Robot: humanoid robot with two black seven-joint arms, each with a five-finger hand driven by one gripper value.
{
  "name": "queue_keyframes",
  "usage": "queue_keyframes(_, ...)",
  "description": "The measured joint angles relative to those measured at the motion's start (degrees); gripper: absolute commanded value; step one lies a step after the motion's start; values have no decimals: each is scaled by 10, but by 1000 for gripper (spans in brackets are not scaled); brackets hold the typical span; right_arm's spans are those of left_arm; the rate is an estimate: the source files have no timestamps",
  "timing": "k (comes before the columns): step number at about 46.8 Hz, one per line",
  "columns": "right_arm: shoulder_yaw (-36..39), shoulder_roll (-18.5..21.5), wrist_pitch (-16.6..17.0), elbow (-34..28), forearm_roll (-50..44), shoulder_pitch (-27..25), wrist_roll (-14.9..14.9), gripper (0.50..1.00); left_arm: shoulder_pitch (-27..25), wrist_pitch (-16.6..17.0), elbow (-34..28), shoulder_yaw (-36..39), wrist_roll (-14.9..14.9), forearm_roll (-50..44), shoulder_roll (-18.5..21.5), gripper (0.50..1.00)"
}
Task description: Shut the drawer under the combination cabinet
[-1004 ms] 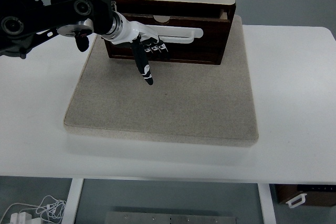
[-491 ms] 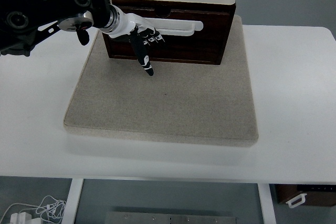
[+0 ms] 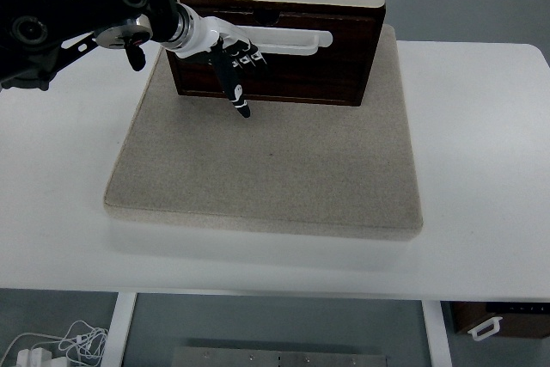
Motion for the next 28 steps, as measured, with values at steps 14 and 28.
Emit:
queue_keyframes(14,0,0,0,0,0,0,0,952,0,1,5,-3,0,3,0,996)
queue_keyframes(28,0,0,0,0,0,0,0,952,3,-7,2,-16,0,-1,3,996)
